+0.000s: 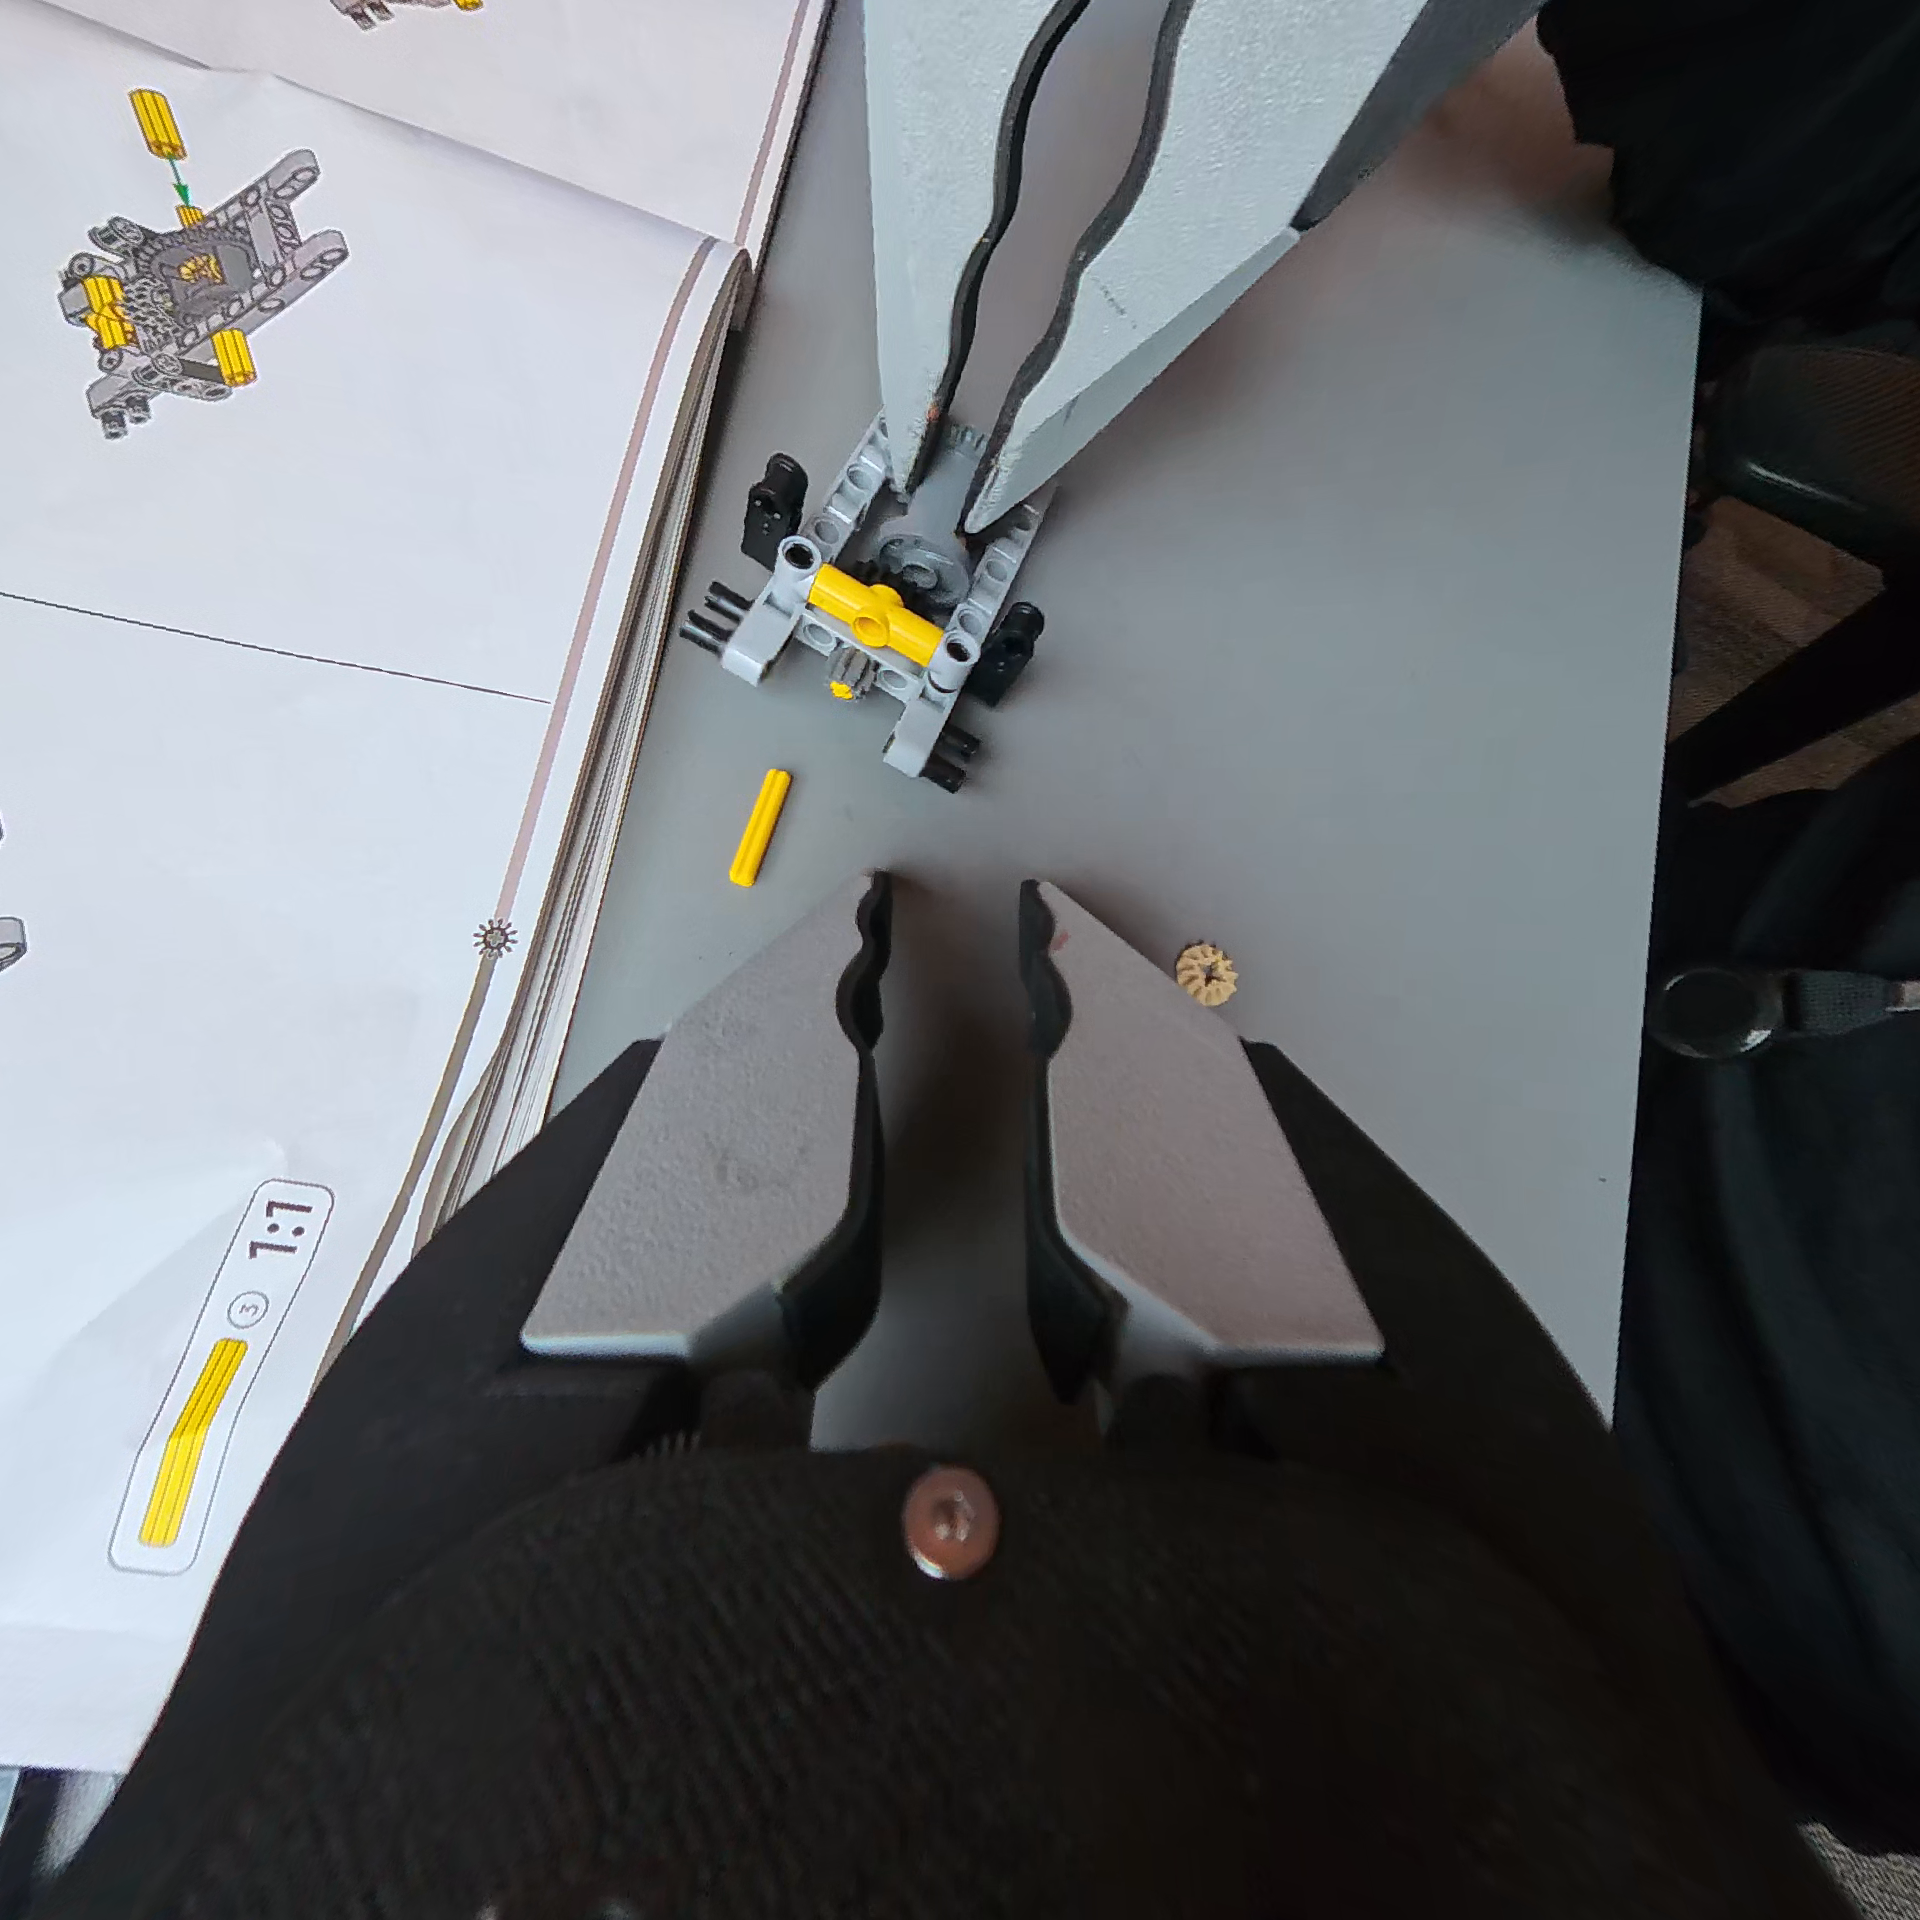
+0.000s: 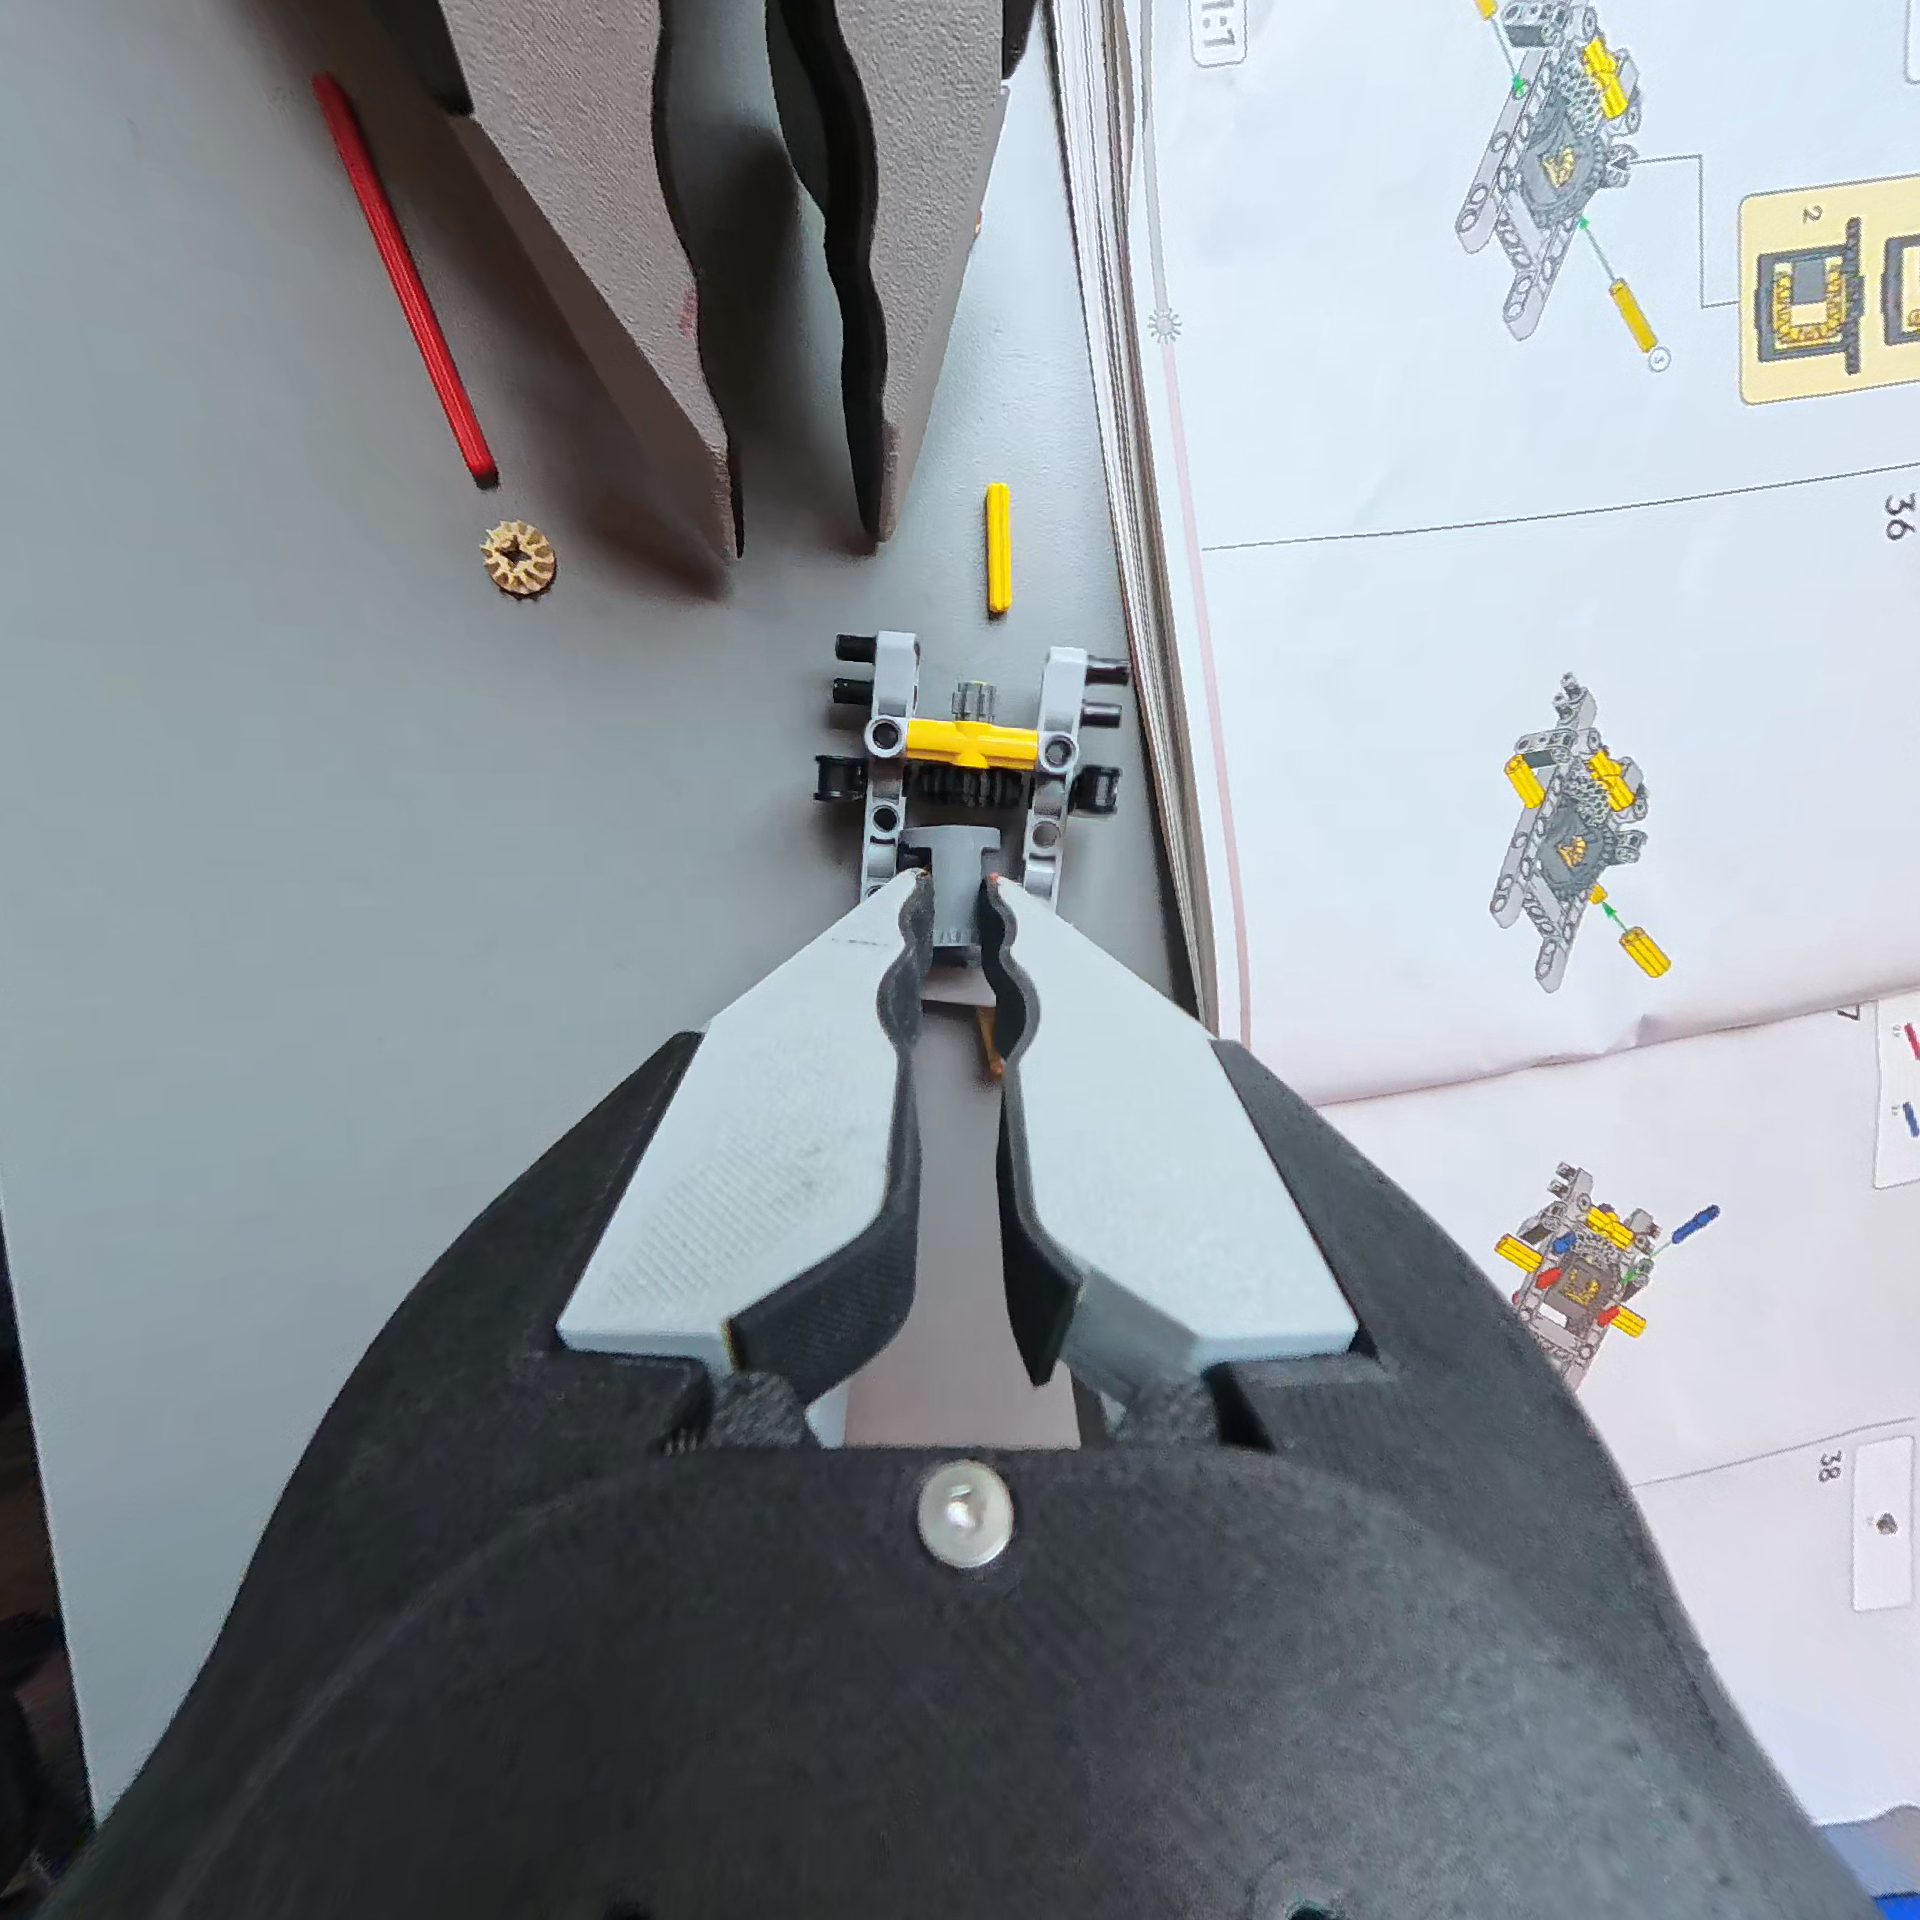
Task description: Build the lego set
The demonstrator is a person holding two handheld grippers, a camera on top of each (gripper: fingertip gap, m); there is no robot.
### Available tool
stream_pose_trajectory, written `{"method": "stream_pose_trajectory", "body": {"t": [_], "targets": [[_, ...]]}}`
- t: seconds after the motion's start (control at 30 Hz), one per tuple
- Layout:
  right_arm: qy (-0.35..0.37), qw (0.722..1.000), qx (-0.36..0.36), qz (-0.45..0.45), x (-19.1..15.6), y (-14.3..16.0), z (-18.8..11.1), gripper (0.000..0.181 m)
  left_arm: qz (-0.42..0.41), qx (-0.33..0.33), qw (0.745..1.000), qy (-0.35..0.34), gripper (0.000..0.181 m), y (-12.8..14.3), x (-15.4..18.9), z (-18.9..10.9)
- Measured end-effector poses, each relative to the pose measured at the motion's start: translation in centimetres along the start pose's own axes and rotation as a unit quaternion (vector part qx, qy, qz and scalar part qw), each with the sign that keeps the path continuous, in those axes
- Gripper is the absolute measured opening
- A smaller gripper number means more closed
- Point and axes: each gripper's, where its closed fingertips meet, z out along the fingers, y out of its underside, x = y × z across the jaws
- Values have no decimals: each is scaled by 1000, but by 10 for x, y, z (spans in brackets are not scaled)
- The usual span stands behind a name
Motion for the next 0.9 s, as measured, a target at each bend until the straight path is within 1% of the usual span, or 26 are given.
{"method": "stream_pose_trajectory", "body": {"t": [0.1,0.27,0.4,0.9], "targets": [[11,1000,7,-6,1,-1,1,6,0,0,1000,0,22,0,0,0],[7,1000,20,0,2,-1,0,6,1,0,1000,0,22,0,0,0],[19,999,23,-15,2,-1,1,6,-2,0,1000,2,22,0,0,0],[8,999,26,-16,0,-3,2,6,-4,0,1000,9,22,0,2,0]]}}
